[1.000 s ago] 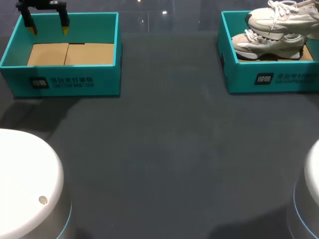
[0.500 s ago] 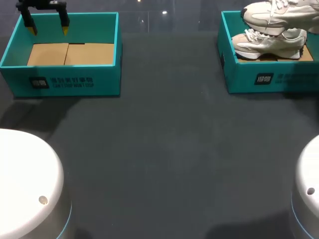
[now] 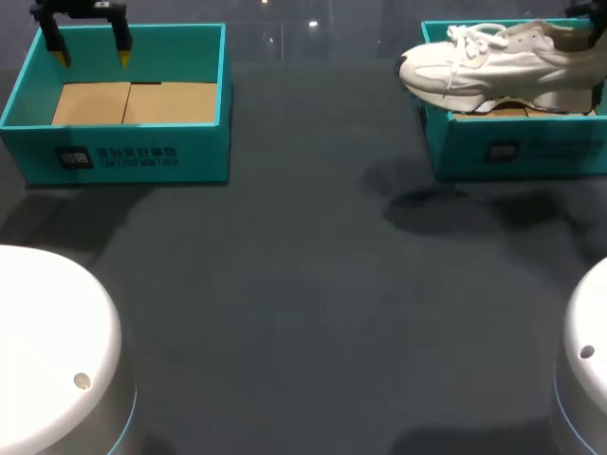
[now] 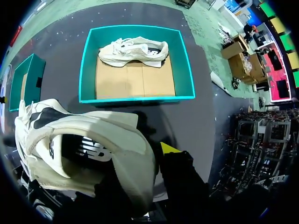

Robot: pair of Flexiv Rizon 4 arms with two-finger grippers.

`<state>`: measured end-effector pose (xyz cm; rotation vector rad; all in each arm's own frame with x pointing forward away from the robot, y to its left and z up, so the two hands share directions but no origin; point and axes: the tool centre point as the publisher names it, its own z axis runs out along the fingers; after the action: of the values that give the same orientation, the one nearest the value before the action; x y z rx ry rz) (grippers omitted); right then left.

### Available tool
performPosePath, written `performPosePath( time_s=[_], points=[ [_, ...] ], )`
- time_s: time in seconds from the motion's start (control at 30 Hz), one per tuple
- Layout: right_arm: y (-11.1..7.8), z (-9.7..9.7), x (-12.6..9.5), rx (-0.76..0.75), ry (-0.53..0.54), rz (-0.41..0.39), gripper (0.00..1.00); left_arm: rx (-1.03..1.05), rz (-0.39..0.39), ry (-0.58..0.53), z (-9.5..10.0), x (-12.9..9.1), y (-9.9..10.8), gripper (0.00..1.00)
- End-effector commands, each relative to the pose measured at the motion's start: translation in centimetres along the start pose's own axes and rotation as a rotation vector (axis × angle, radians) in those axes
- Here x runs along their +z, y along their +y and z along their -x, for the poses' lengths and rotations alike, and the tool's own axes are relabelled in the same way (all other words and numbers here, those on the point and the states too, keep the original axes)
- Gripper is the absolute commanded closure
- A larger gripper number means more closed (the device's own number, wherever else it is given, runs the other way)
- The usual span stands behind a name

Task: Take the shoe out of the shoebox, open the shoe tongue, remove and reinsert the insole, then place the shoe into the shoebox

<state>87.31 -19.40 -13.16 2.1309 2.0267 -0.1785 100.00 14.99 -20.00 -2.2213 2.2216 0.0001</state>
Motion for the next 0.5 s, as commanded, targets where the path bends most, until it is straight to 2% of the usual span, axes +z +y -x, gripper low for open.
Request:
performPosePath(
  time_s=[0.03,0.2,0.5],
  points=[
    [-3.9,-3.1,0.2,-0.005,-0.026,0.077,1.0,0.0,0.0,0.0,0.0,0.0,0.0,0.0],
    [-6.3,-6.2,0.5,-0.018,-0.019,0.057,1.0,0.0,0.0,0.0,0.0,0.0,0.0,0.0],
    [-6.3,-6.2,0.5,-0.018,-0.019,0.057,1.0,0.0,0.0,0.0,0.0,0.0,0.0,0.0]
  ],
)
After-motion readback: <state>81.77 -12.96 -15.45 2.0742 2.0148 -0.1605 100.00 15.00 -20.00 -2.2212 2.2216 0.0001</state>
